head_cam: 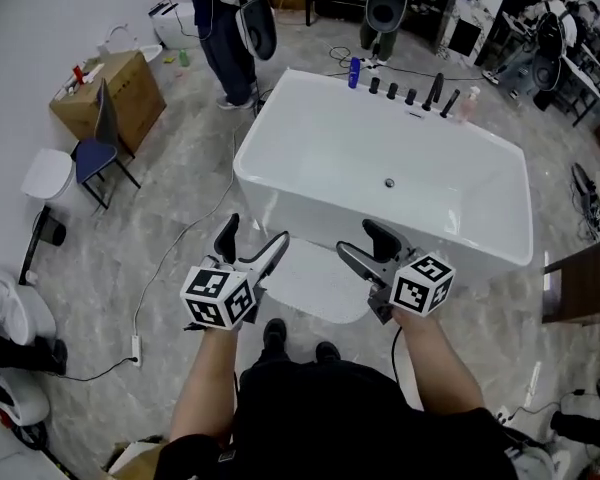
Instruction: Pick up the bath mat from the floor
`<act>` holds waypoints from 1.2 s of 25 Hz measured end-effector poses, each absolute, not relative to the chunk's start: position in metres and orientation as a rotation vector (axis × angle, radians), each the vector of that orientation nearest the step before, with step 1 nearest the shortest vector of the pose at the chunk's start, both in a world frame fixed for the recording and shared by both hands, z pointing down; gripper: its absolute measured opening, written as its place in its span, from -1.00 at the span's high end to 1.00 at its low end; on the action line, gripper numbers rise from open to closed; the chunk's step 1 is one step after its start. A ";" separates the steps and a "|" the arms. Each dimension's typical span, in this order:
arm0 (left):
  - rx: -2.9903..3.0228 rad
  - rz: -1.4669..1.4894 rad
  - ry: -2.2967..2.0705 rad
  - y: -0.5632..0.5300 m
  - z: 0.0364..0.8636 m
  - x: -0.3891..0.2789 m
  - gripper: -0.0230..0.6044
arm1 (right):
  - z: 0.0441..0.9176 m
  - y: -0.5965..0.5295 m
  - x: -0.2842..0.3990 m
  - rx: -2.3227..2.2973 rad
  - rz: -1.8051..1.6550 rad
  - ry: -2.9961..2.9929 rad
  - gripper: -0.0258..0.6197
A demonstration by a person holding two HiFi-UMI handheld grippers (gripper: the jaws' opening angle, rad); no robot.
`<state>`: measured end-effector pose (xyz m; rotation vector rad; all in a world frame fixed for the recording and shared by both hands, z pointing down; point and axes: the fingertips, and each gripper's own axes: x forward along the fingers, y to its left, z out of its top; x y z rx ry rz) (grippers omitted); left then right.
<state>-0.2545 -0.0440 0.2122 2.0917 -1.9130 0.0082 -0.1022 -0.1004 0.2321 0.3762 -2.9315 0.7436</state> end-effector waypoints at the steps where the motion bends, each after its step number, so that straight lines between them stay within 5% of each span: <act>1: 2.113 0.017 -1.883 -0.049 0.214 -0.259 -0.52 | 0.232 -0.103 -0.104 0.415 0.745 -2.926 -0.17; 17: 2.306 0.157 -1.454 -0.092 0.279 -0.315 -0.53 | 0.265 -0.097 -0.140 0.846 0.851 -2.754 -0.16; 30: 2.303 0.284 -1.325 -0.074 0.316 -0.252 -0.52 | 0.279 -0.065 -0.086 0.955 0.882 -2.742 -0.18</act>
